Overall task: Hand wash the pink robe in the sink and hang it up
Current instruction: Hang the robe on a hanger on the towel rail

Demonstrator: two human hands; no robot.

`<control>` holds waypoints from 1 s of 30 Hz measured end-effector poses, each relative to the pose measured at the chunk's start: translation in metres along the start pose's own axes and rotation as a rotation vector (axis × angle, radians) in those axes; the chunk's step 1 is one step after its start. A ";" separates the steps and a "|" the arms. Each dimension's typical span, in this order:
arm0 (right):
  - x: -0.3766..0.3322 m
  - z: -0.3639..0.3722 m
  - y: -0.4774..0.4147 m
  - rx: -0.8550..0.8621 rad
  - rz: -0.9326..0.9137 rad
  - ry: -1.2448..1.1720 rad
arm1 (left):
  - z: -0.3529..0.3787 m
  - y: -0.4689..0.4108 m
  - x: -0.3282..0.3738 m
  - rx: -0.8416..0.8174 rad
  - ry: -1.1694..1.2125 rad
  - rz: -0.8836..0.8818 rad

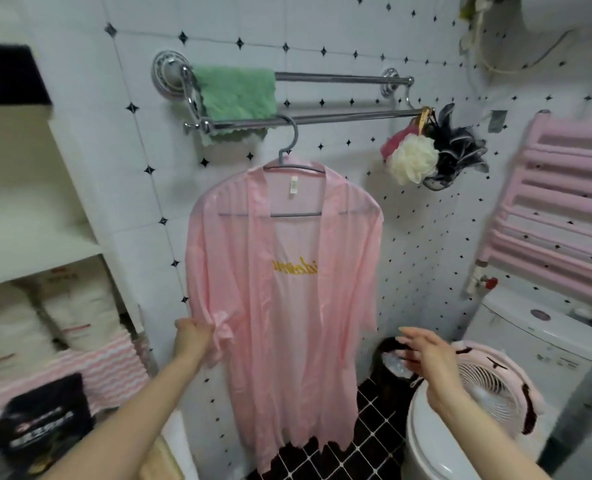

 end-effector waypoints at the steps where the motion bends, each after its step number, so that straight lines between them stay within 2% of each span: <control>1: -0.001 0.021 -0.004 -0.070 -0.009 0.083 | -0.007 -0.010 0.002 0.004 0.013 -0.041; 5: 0.026 0.108 -0.019 -0.496 0.103 0.365 | -0.017 -0.046 -0.010 0.008 0.002 -0.103; 7: 0.050 0.147 -0.031 -0.614 0.178 0.413 | -0.017 -0.063 -0.023 -0.035 -0.099 -0.130; 10: 0.076 0.189 -0.065 -0.555 0.156 0.417 | -0.020 -0.074 -0.040 -0.060 -0.122 -0.115; 13: 0.089 0.213 -0.105 -0.407 0.059 0.493 | -0.014 -0.068 -0.054 -0.036 0.054 -0.119; 16: 0.099 0.232 -0.131 -0.397 0.073 0.476 | -0.005 -0.066 -0.055 -0.154 0.206 -0.104; 18: 0.105 0.239 -0.139 -0.413 0.099 0.443 | -0.002 -0.077 -0.056 -0.207 0.179 -0.114; 20: 0.109 0.233 -0.142 -0.418 0.084 0.509 | 0.000 -0.081 -0.056 -0.245 0.050 -0.148; 22: 0.115 0.220 -0.146 -0.391 0.043 0.596 | -0.003 -0.083 -0.063 -0.147 0.025 -0.178; 24: 0.113 0.209 -0.146 -0.317 -0.008 0.575 | -0.008 -0.085 -0.078 -0.002 0.081 -0.205; 26: 0.109 0.209 -0.143 -0.307 -0.034 0.491 | -0.013 -0.079 -0.083 0.286 0.227 -0.262; 27: 0.109 0.213 -0.142 -0.354 -0.039 0.446 | -0.012 -0.075 -0.084 0.393 0.336 -0.313; 28: 0.108 0.220 -0.140 -0.421 -0.035 0.390 | -0.007 -0.069 -0.081 0.418 0.452 -0.370; 30: 0.108 0.236 -0.139 -0.517 0.013 0.255 | 0.017 -0.068 -0.079 0.202 0.769 -0.516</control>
Point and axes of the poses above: each hand's wrist, its own y-axis away from the middle knuckle, its own z-axis out of the palm, x = y × z, the point moved 2 cm from there along -y, towards the middle knuckle, and after that the axes turned 15 degrees about -x, right-handed, at the moved point
